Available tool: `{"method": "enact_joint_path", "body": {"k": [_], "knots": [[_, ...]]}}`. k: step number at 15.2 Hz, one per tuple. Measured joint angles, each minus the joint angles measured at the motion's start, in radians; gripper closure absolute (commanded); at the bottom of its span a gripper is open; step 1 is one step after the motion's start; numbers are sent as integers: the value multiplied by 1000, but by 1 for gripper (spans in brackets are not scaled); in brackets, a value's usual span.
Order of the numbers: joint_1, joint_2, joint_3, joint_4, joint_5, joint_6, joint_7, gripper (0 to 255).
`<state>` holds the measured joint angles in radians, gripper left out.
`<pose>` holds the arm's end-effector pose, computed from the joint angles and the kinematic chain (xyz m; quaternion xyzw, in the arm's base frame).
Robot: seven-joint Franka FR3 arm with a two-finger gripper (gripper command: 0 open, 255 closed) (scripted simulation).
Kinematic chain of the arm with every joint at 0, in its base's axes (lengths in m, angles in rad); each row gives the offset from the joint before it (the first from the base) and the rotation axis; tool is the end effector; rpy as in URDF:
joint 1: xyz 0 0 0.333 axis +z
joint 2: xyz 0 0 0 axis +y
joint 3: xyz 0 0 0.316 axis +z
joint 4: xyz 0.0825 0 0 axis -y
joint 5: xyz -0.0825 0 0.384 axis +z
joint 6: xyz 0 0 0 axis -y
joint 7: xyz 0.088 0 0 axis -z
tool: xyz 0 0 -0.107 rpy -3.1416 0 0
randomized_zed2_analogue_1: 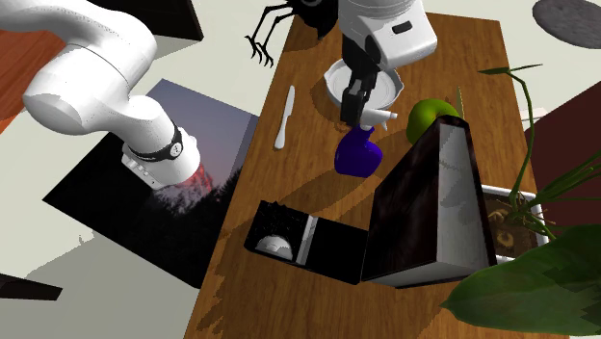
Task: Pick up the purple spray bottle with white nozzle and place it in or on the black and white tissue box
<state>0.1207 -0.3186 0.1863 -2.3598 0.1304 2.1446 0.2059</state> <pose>0.4345 0.1467 0.4585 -0.9983 -0.0147 -0.0415 0.0390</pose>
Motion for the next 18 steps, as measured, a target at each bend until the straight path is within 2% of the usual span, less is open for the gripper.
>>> {"method": "enact_joint_path", "body": {"k": [6, 12, 13, 18], "knots": [[3, 40, 8, -43, 3, 84, 1, 0], [3, 48, 10, -46, 2, 95, 3, 0], [3, 48, 10, -46, 2, 95, 3, 255], [3, 47, 11, -46, 3, 95, 3, 255]]}}
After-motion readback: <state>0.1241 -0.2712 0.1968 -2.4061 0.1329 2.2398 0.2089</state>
